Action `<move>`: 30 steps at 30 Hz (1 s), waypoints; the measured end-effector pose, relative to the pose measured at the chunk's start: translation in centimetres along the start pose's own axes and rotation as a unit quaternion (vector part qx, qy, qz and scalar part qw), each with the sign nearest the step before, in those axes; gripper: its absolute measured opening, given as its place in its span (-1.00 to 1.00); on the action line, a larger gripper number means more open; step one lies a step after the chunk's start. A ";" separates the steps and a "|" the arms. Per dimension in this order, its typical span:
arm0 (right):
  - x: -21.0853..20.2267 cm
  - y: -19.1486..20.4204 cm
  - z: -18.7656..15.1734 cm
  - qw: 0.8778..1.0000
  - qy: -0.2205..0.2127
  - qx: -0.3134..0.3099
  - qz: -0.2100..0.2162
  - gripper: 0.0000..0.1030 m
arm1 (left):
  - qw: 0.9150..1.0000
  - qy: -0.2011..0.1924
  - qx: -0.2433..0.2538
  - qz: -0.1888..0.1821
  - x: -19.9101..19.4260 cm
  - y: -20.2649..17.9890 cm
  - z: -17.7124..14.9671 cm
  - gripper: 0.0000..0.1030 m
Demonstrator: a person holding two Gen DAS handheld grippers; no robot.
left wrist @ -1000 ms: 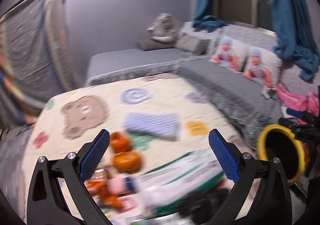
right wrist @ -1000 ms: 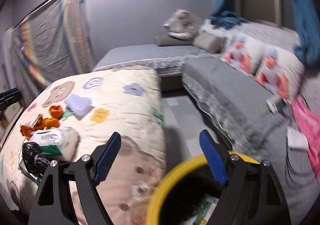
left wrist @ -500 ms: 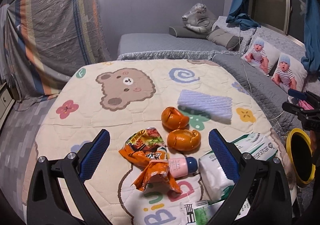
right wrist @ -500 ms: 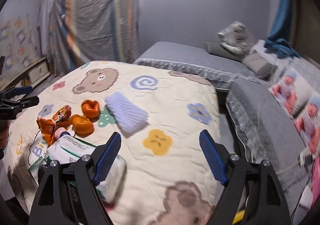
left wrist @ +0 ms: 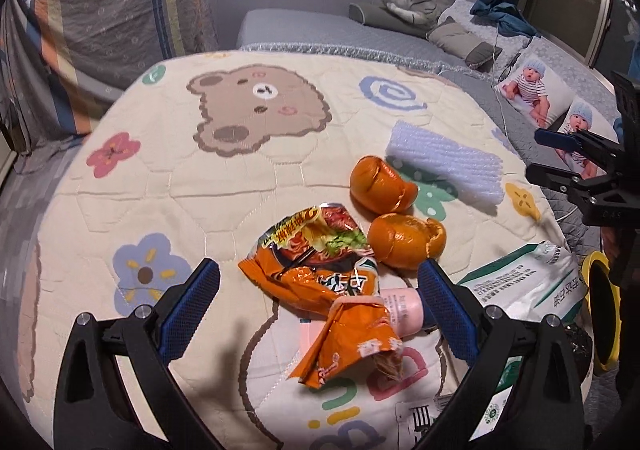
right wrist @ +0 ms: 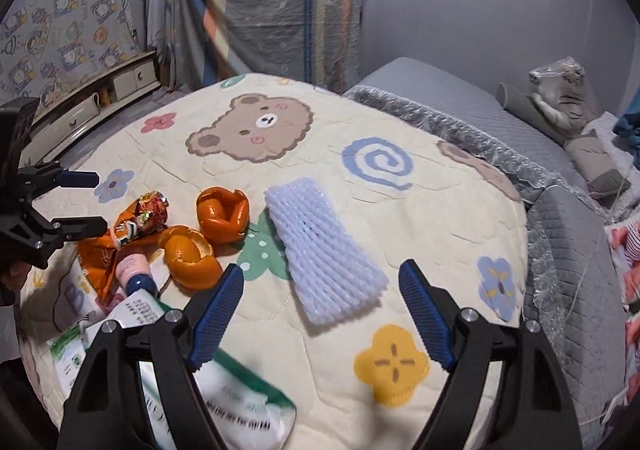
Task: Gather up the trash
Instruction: 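Grasp the orange snack wrapper with the left tool while the right tool grasps the blue foam net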
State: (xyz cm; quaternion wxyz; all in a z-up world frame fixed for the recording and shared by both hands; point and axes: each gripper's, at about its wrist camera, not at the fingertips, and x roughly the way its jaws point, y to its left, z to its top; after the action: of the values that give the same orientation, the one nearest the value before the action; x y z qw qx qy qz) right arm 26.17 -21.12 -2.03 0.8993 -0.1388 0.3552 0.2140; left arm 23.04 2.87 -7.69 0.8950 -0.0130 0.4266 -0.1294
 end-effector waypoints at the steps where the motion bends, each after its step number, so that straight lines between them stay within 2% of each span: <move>1: 0.8 0.0 0.3 1.000 0.007 -0.003 0.005 0.50 | 1.000 0.006 -0.005 -0.005 0.4 0.2 0.1 0.84; 4: 2.8 0.1 1.2 1.000 0.023 -0.008 0.018 0.50 | 0.999 0.026 -0.017 -0.018 1.9 0.7 0.4 0.84; 8: 5.4 0.2 1.8 0.999 0.046 -0.023 0.000 0.50 | 0.998 0.045 -0.031 -0.022 3.6 1.4 0.5 0.83; 14: 8.4 -0.1 2.0 0.996 0.082 -0.020 0.005 0.48 | 0.997 0.062 -0.039 -0.024 5.0 2.0 0.4 0.83; 16: 9.3 -0.2 1.8 0.995 0.099 -0.017 0.009 0.36 | 0.997 0.066 -0.039 -0.024 5.3 2.1 0.3 0.67; 17: 9.8 -0.1 1.7 0.994 0.108 -0.017 0.008 0.21 | 0.996 0.070 -0.040 -0.027 5.6 2.2 0.4 0.49; 19: 10.5 -0.2 1.5 0.992 0.122 -0.015 0.000 0.10 | 0.996 0.073 -0.046 -0.032 5.8 2.5 0.3 0.47; 22: 10.6 -0.4 1.5 0.992 0.124 0.000 0.001 -0.17 | 0.996 0.068 -0.041 -0.030 5.5 2.4 0.4 0.37; 24: 10.3 -0.5 1.6 0.992 0.122 0.010 0.007 -0.38 | 0.997 0.064 -0.039 -0.027 5.2 2.4 0.4 0.16; 25: 10.1 -0.5 1.7 0.992 0.122 0.012 0.006 -0.48 | 0.997 0.063 -0.040 -0.028 5.1 2.5 0.5 0.12; 30: 9.0 -0.3 1.8 0.994 0.112 0.018 -0.003 -0.60 | 0.997 0.055 -0.048 -0.031 3.9 3.0 0.4 -0.16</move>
State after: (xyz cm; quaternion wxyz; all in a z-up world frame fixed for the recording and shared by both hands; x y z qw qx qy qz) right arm 33.23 -18.10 -7.03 0.8569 -0.1465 0.4571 0.1880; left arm 26.40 4.76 -10.79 0.8643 -0.0615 0.4800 -0.1367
